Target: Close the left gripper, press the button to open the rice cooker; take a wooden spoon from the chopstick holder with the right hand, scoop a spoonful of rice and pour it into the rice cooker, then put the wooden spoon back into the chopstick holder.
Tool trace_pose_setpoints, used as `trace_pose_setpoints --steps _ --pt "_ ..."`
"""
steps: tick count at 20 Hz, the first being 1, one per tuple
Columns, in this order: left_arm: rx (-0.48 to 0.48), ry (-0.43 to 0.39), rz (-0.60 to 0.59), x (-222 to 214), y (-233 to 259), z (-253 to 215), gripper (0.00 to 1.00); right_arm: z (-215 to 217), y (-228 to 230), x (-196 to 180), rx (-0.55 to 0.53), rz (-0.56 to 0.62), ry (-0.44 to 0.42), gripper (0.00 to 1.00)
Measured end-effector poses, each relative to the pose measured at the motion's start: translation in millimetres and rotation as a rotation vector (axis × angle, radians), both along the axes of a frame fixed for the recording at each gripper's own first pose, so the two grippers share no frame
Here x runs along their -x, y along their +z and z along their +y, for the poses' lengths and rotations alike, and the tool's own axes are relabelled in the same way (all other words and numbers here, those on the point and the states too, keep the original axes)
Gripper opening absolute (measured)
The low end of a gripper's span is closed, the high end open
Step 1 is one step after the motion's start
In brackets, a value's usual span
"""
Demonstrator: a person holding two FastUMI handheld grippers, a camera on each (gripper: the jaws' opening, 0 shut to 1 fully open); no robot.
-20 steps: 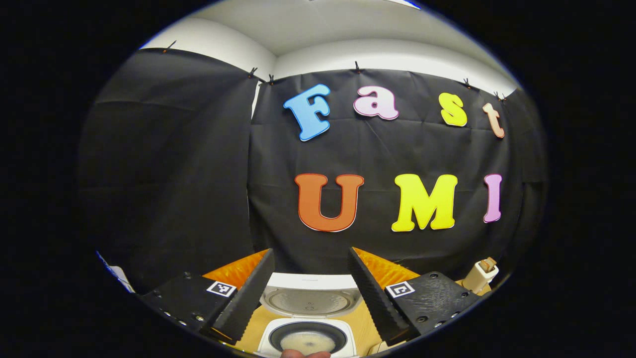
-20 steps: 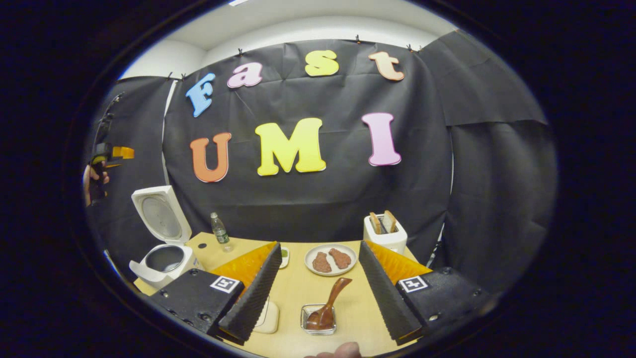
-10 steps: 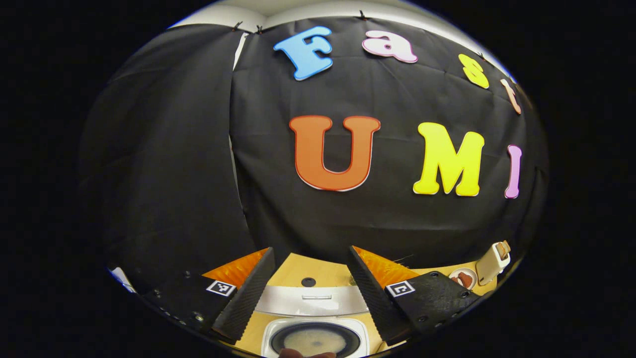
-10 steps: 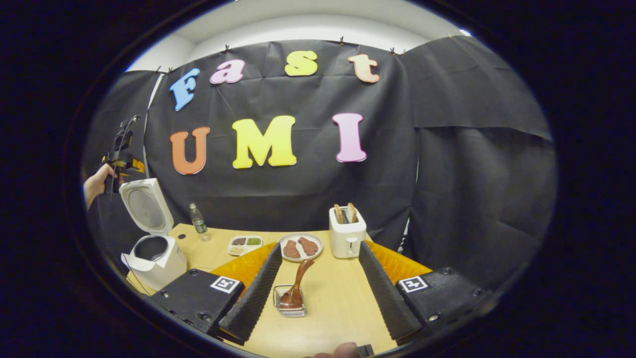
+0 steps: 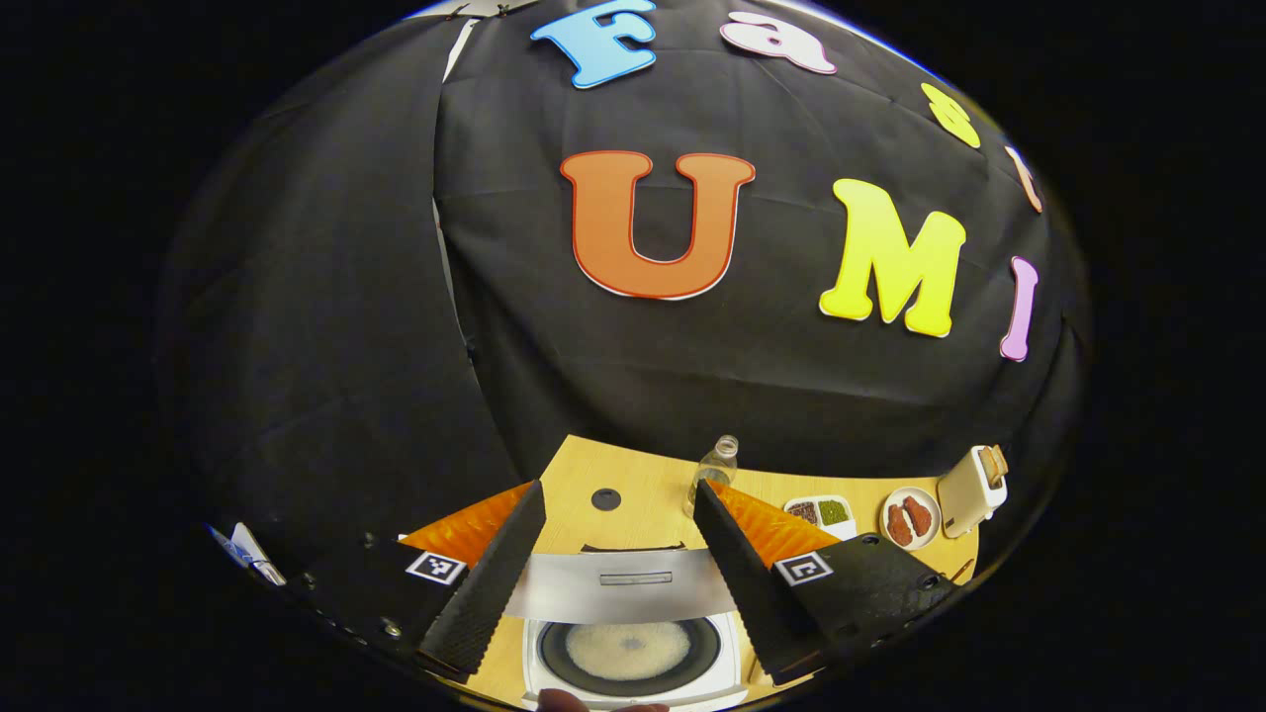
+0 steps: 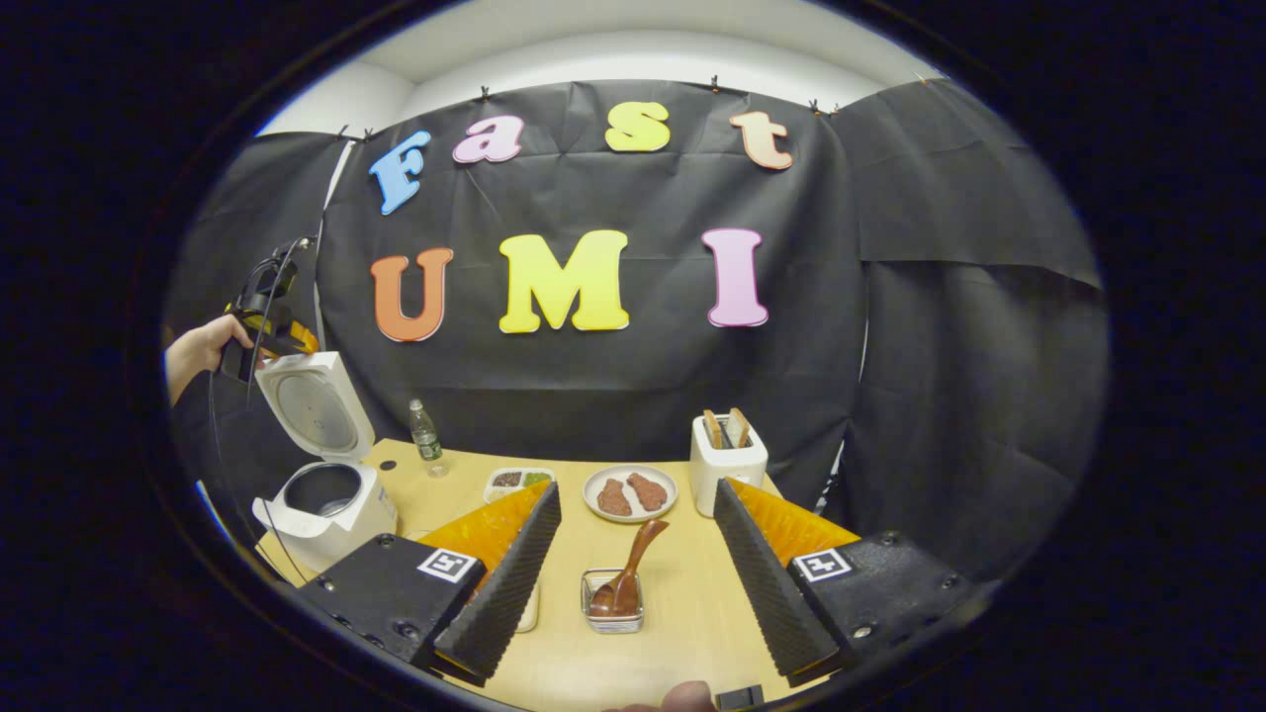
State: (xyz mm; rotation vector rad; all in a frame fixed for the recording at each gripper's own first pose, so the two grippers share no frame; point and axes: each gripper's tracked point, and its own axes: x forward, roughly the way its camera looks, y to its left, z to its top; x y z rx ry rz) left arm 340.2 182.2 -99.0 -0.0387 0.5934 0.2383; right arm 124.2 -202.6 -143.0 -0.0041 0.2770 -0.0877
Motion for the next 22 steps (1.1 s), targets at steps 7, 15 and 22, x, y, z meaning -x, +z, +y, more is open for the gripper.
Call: trace_pose_setpoints --steps 7,15,22 --pt "0.003 0.002 0.056 94.9 -39.9 -28.5 0.96 27.0 -16.0 9.0 -0.069 0.037 0.054 1.0" --pt "0.117 0.014 0.214 172.6 -132.0 -51.6 0.98 58.9 -22.8 19.3 -0.056 0.074 0.14 1.0" --pt "0.155 0.044 0.218 182.0 -148.0 -54.4 0.96 67.1 -28.6 28.3 -0.068 0.08 0.143 1.0"
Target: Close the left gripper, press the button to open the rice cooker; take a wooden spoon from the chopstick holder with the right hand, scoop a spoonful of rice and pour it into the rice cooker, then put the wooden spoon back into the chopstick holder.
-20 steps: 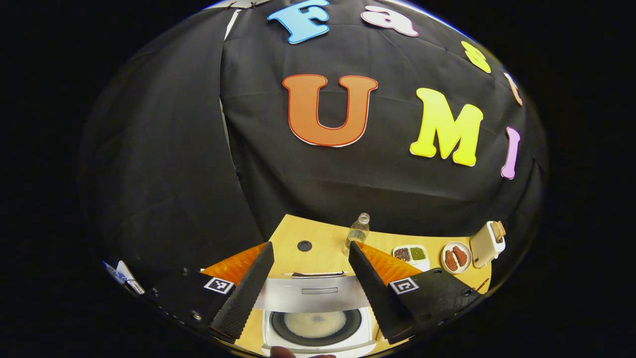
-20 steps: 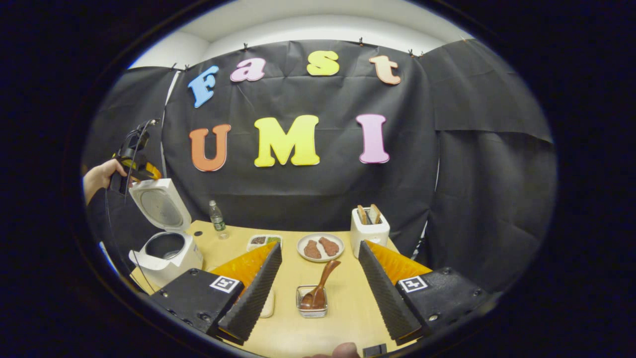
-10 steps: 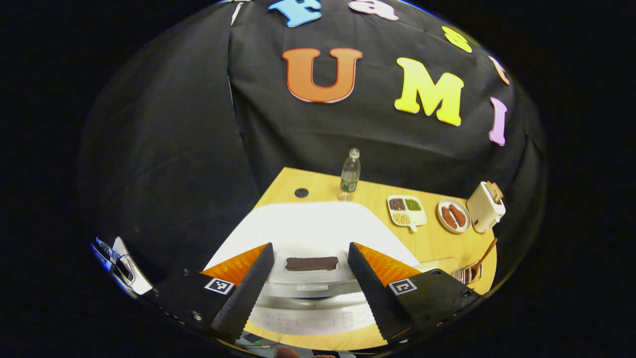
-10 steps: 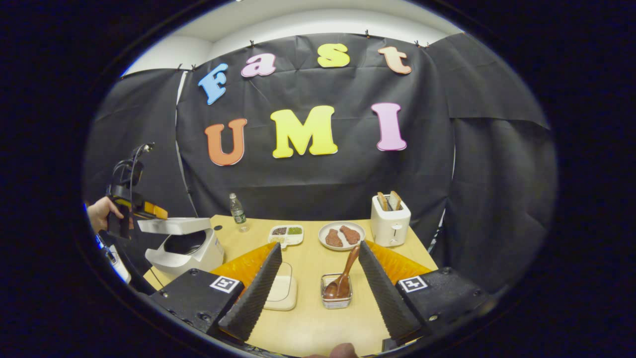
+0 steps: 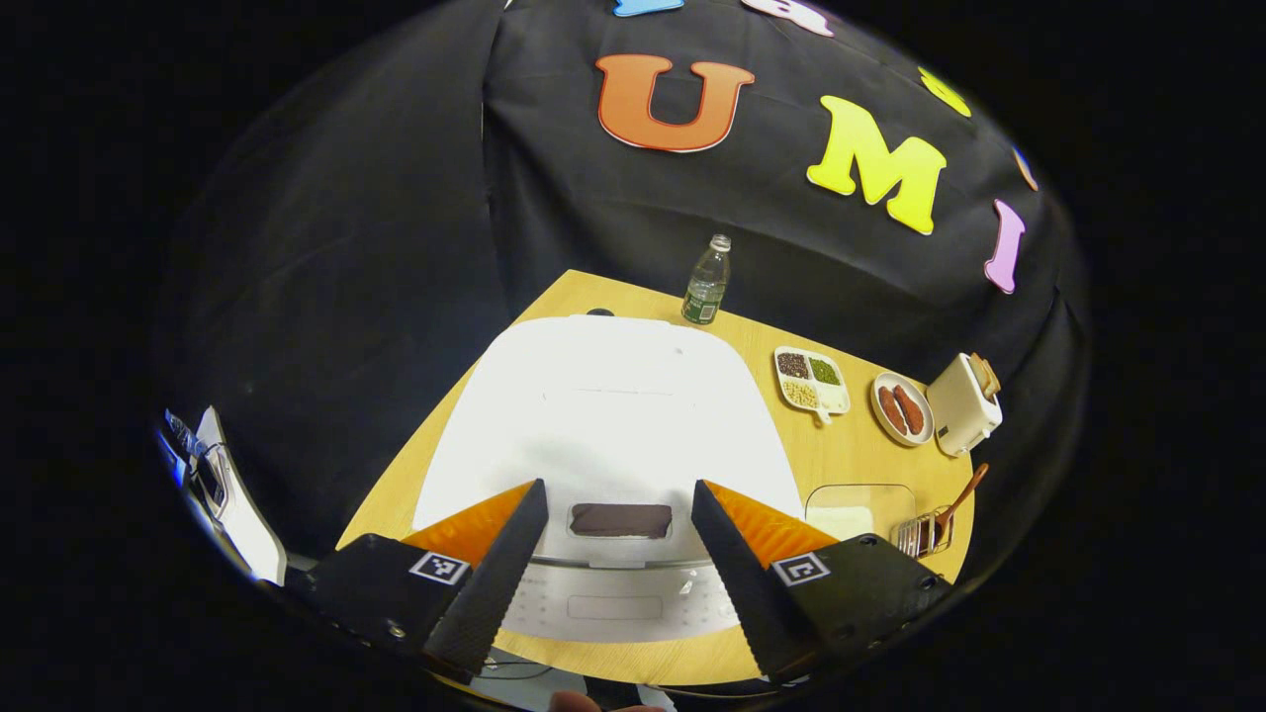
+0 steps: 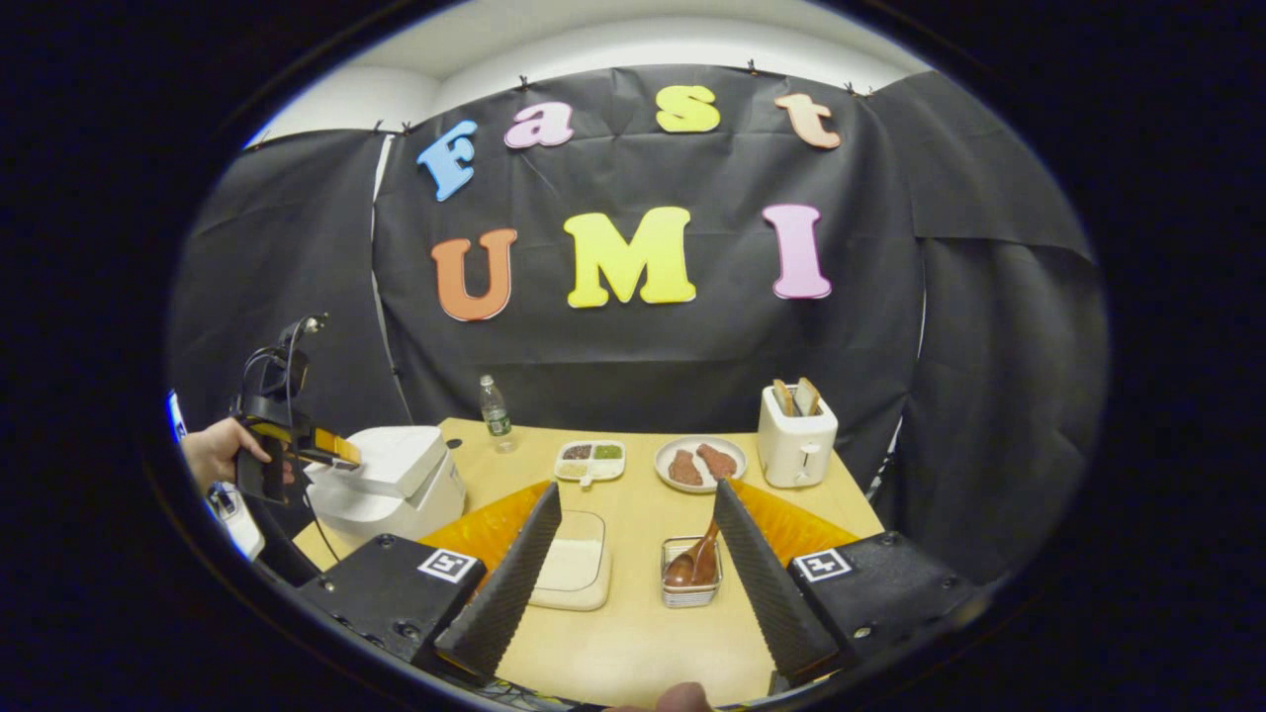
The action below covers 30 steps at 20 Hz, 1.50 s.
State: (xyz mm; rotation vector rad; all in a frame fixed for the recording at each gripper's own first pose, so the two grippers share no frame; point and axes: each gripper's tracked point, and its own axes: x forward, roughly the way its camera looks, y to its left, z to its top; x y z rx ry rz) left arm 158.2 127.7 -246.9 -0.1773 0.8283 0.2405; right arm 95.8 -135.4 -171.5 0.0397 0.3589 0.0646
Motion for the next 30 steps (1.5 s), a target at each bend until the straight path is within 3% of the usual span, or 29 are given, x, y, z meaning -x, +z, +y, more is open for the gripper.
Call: trace_pose_setpoints --steps 5,16,23,28,29,30 --pt "0.004 -0.009 0.041 13.4 -18.9 -4.7 0.96 3.6 -0.7 -2.8 -0.013 0.001 0.0 1.0" --pt "-0.076 -0.02 0.005 17.3 -28.1 -4.2 0.98 28.1 -7.2 -10.9 -0.032 0.002 0.039 1.0" --pt "-0.1 -0.039 -0.03 15.1 -29.8 -5.3 0.98 28.7 -18.0 -5.4 -0.113 0.035 0.027 1.0" --pt "-0.109 -0.041 -0.05 12.9 -26.3 -6.9 0.96 15.9 -10.8 -7.9 -0.084 0.012 0.007 1.0" --pt "-0.1 -0.033 -0.07 10.2 -21.6 -8.6 1.0 14.2 -9.4 -10.0 -0.075 0.006 0.004 1.0" --pt "-0.083 -0.028 -0.086 7.5 -17.7 -11.3 0.96 12.9 -9.4 -11.2 -0.064 0.002 0.001 1.0"
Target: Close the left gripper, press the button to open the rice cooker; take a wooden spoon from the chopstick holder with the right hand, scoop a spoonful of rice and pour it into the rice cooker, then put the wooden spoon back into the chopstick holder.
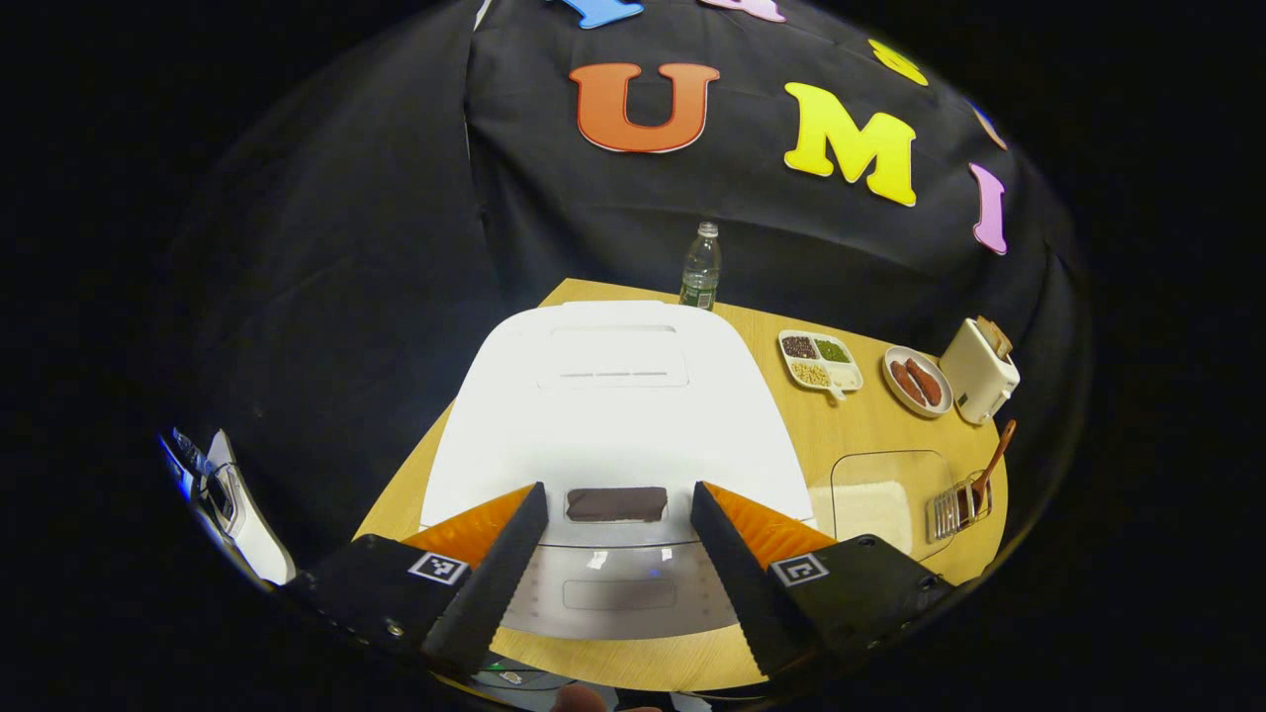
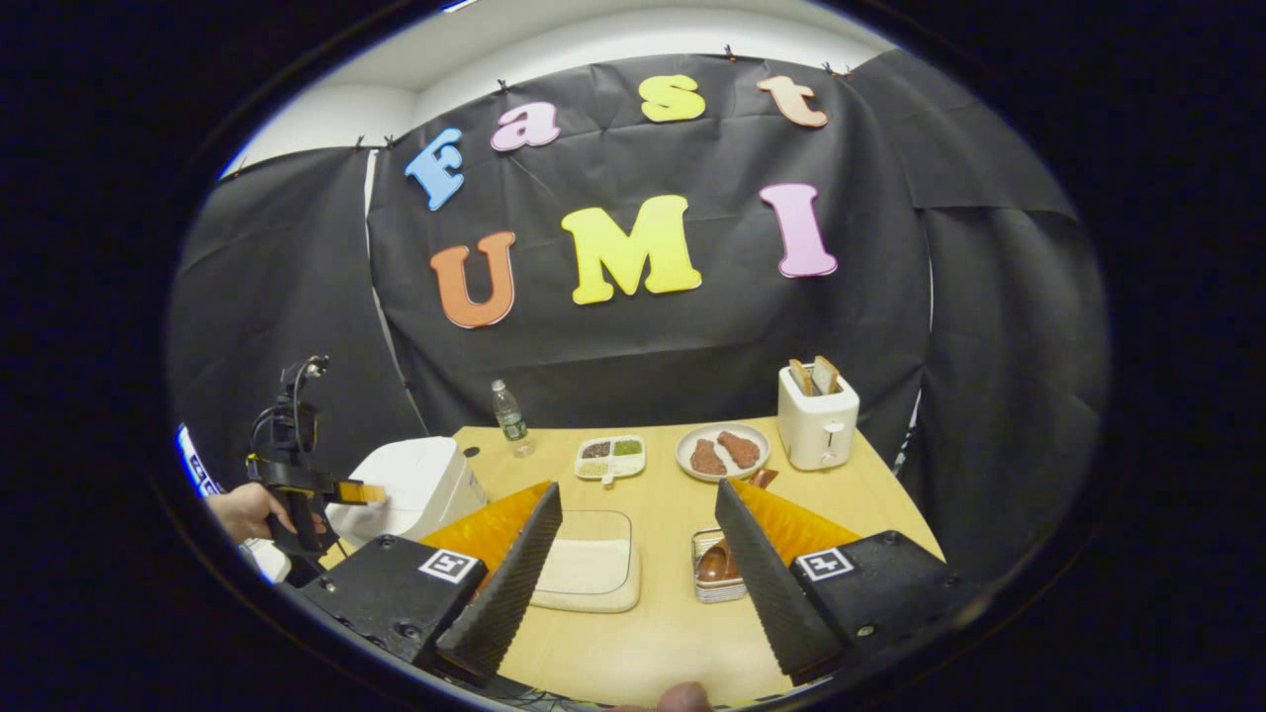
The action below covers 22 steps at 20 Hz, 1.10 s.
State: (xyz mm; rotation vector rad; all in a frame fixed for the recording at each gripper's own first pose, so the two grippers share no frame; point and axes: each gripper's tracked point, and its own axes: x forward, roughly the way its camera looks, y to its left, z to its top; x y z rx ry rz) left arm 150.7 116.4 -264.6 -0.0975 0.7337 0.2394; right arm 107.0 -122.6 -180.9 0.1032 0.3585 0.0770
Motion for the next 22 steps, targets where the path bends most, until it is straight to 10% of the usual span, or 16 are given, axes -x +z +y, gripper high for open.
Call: trace_pose_setpoints --steps 9,22 --pt "-0.04 -0.069 -0.329 25.6 126.0 -49.0 0.95 7.7 53.8 5.5 0.047 -0.154 -0.028 1.0" --pt "-0.067 -0.238 -0.716 197.5 250.8 -130.8 0.94 54.2 130.6 176.8 0.106 -0.314 -0.099 1.0"
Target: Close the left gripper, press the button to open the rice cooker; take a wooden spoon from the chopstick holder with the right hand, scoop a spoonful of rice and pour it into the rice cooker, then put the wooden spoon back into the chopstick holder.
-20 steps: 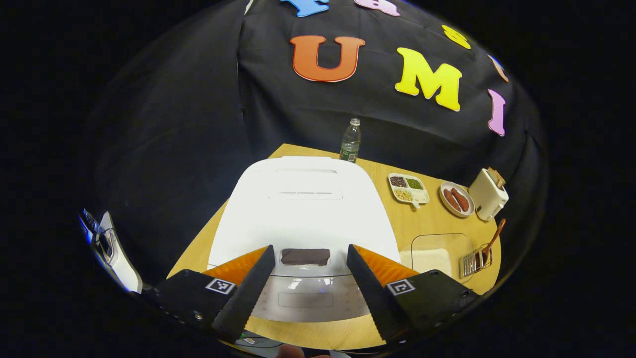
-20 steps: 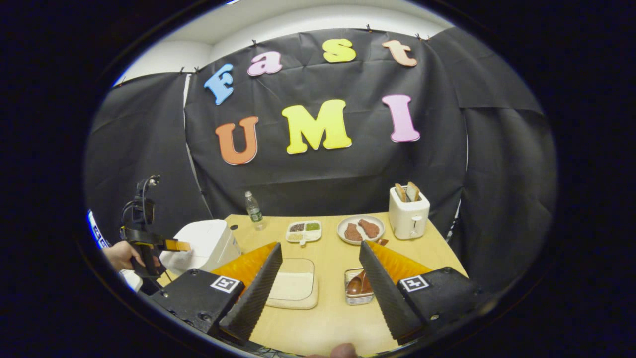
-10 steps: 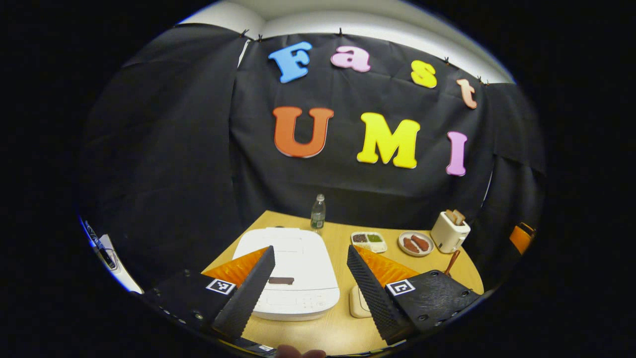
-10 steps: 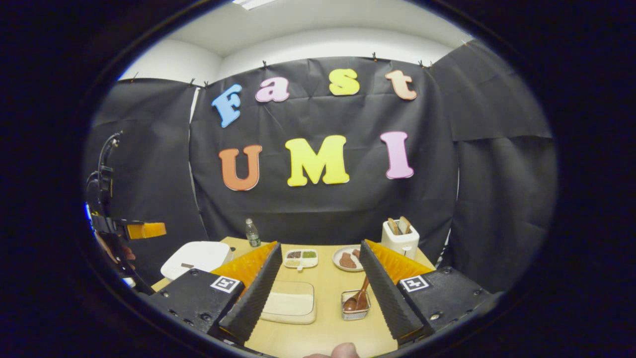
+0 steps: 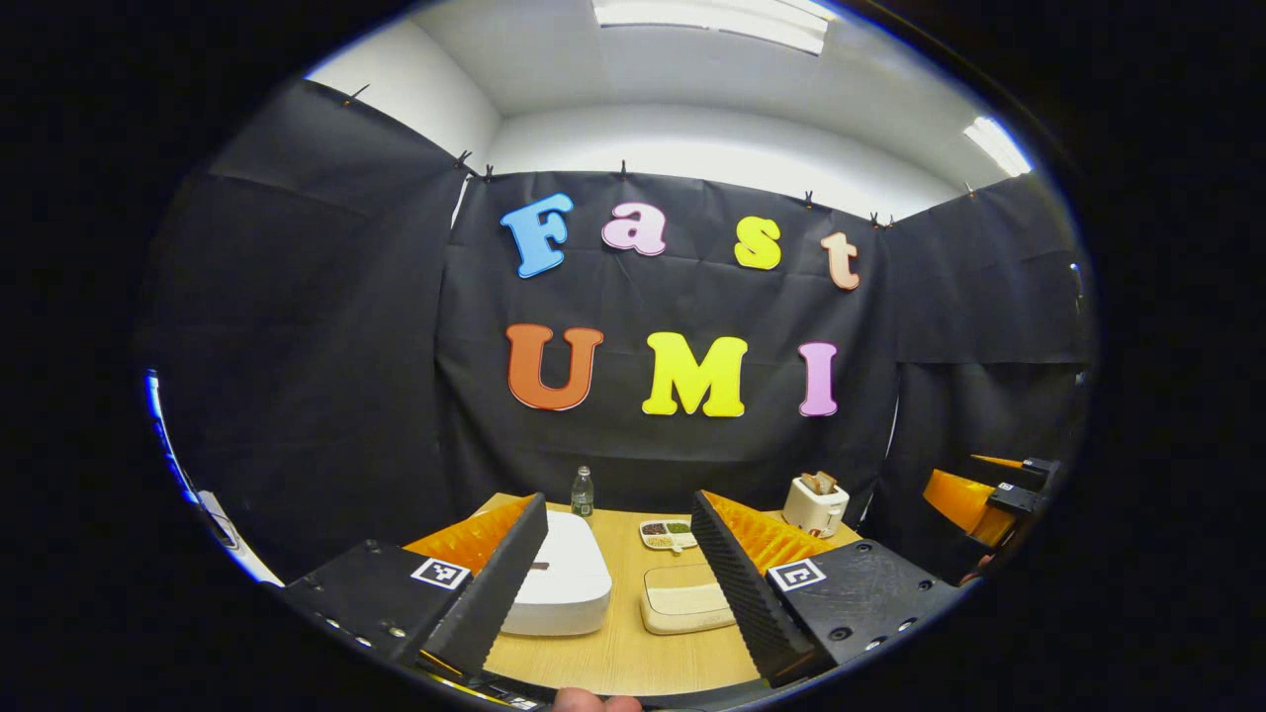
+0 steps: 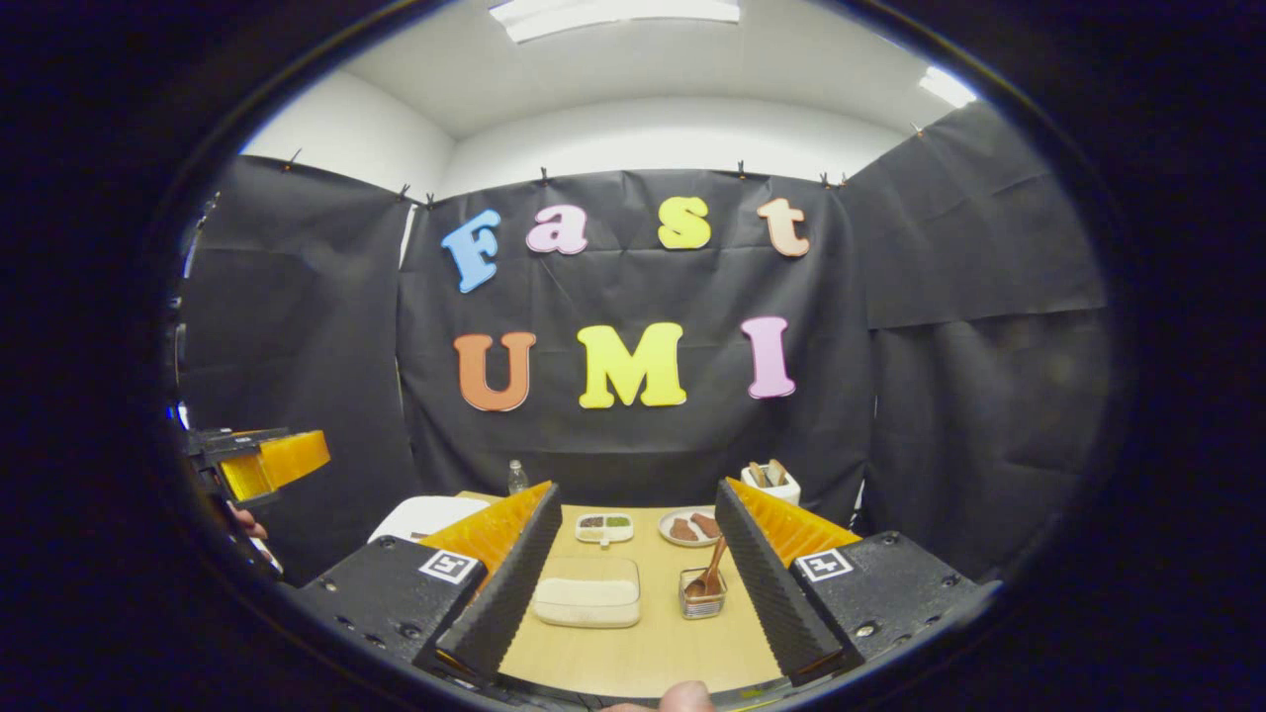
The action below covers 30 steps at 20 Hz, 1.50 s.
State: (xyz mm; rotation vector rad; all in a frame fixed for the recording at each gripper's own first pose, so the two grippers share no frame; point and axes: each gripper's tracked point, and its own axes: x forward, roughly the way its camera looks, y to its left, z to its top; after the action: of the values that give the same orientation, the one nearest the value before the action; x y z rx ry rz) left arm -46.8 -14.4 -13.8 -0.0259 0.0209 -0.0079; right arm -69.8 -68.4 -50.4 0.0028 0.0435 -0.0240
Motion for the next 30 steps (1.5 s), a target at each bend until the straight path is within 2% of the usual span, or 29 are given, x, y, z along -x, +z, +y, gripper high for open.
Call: trace_pose_setpoints --steps 4,11,20,30 --pt "0.001 0.002 -0.008 32.8 4.4 -3.5 0.94 6.0 6.0 31.7 0.02 -0.017 -0.015 1.0" --pt "-0.013 -0.013 -0.047 49.9 11.9 -18.3 0.94 -3.7 4.2 53.4 0.037 -0.033 -0.039 1.0" --pt "-0.034 -0.044 -0.064 38.8 13.0 -36.0 0.94 -18.2 1.3 56.0 0.011 -0.026 -0.065 1.0" --pt "-0.034 -0.044 -0.065 41.1 12.0 -34.2 0.94 -6.0 -4.9 50.1 0.005 -0.013 -0.041 1.0"
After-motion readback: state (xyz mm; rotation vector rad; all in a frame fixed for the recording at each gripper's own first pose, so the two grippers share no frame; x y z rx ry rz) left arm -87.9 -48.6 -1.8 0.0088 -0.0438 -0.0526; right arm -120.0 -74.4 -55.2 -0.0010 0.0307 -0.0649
